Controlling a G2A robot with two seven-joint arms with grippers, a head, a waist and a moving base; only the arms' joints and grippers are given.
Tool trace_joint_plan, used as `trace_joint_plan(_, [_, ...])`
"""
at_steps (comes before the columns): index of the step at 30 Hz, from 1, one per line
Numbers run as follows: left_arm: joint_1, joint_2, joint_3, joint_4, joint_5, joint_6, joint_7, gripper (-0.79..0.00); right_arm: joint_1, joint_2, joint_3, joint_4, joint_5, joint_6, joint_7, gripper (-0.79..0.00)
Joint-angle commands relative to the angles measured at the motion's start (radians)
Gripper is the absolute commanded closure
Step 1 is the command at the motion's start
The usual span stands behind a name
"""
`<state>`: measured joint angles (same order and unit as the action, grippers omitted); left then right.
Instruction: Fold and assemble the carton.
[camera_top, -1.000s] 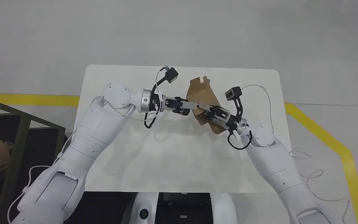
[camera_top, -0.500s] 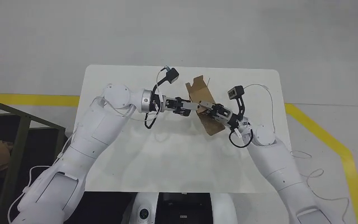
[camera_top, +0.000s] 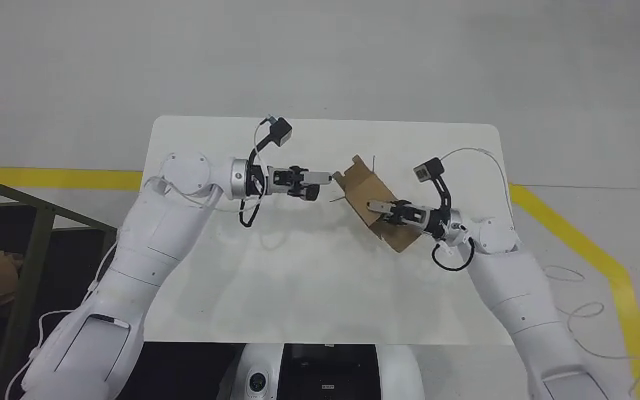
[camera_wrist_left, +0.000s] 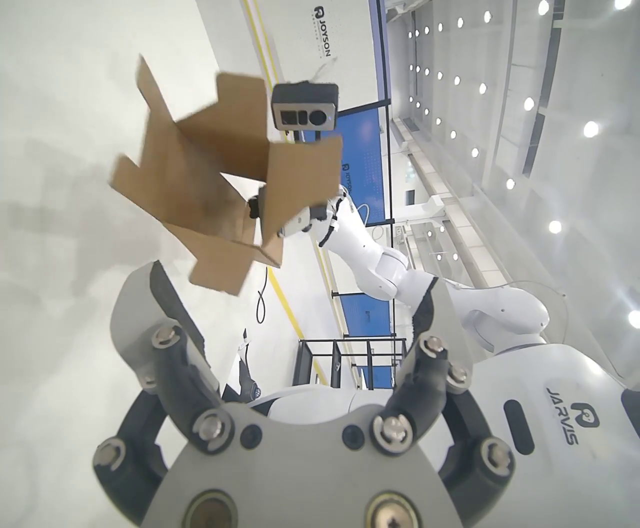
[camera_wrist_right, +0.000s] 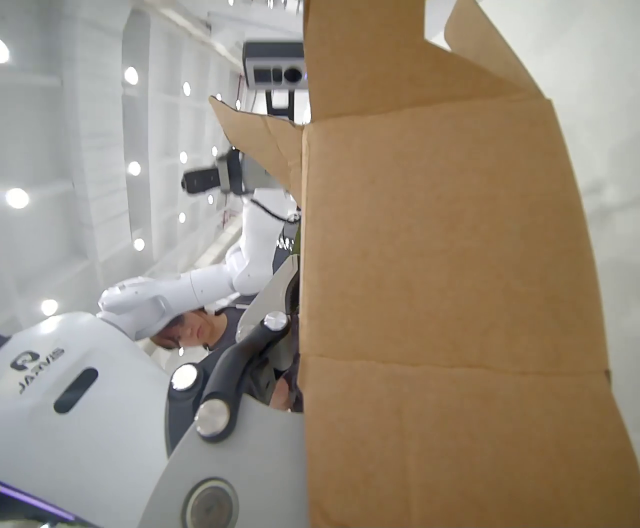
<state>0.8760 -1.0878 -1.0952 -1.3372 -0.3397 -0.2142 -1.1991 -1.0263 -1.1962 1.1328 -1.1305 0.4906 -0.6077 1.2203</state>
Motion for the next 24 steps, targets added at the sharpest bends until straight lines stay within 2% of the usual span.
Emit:
trace_joint_plan(1, [0.007, 0.004, -0.013, -0.001, 0.007, 0.005, 0.000, -0.785, -0.004, 0.007, -0.002, -0.026, -0.009, 0.026, 0.018, 0.000])
trace_joint_plan(9, [0.026, 0.012, -0.021, -0.008, 0.028, 0.017, 0.002, -0.785, -0.014, 0.047, -0.041, -0.142, -0.035, 0.106, 0.098, 0.000])
trace_joint_plan(14, [0.031, 0.013, -0.027, -0.007, 0.037, 0.014, 0.030, -0.785, -0.002, 0.069, -0.065, -0.159, -0.036, 0.109, 0.102, 0.000])
trace_joint_plan(24, [0.032, 0.014, -0.028, -0.007, 0.039, 0.013, 0.033, -0.785, 0.000, 0.072, -0.066, -0.159, -0.034, 0.106, 0.098, 0.000])
